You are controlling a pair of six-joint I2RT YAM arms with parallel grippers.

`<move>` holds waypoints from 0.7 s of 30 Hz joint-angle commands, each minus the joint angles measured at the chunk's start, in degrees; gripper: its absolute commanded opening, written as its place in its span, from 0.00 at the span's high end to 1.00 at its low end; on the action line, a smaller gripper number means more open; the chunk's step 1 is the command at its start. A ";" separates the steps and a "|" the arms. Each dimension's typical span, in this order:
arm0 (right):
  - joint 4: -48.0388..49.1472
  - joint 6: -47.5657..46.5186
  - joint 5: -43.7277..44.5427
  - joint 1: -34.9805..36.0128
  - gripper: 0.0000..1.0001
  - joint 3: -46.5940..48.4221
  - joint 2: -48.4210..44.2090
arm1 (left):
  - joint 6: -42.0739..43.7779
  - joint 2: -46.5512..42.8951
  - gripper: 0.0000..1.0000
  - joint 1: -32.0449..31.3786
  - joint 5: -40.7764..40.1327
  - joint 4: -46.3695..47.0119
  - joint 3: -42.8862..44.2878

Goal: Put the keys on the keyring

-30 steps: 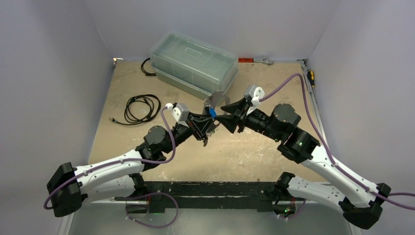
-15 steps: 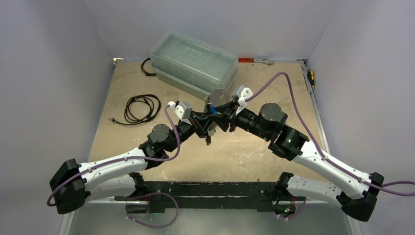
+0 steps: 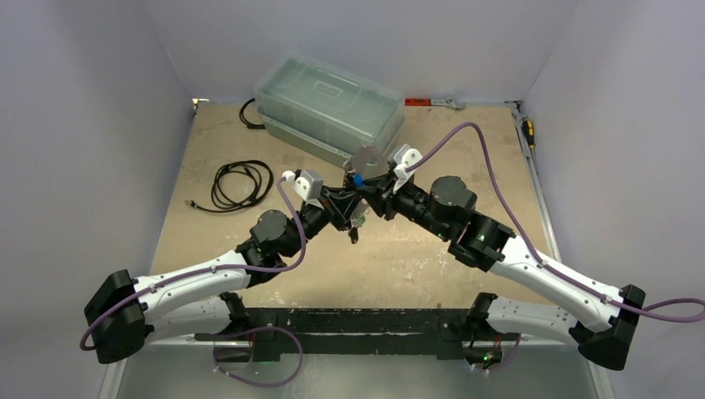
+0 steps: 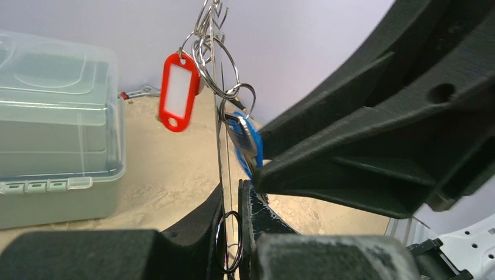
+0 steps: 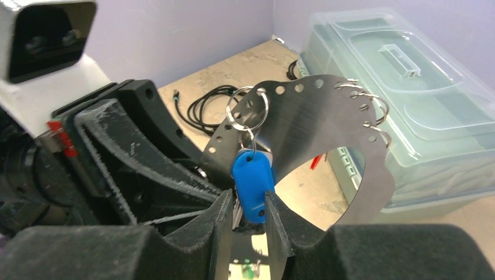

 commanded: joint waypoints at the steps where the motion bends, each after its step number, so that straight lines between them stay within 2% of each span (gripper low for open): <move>1: 2.96 -1.06 3.39 0.23 0.72 -0.29 1.16 | -0.66 -0.64 1.00 -0.30 2.71 5.72 2.82; 4: 3.21 -1.06 3.45 0.48 0.73 -0.01 1.43 | -0.66 -0.51 1.00 -0.37 2.94 5.76 2.89; 9: 2.75 -1.06 2.35 1.43 0.58 1.04 2.04 | -0.68 -0.05 1.00 -0.32 3.28 5.76 3.08; 11: 2.86 -1.06 2.78 1.78 0.58 1.05 2.30 | -0.81 0.06 1.00 -0.29 3.44 5.85 3.20; 16: 2.56 -2.83 5.19 2.29 0.72 1.05 3.00 | -0.67 -0.35 1.00 -0.31 3.62 5.85 3.02; 21: 2.24 -2.92 6.41 2.43 0.94 0.34 1.86 | -0.22 -0.72 1.00 -0.29 3.18 5.40 2.95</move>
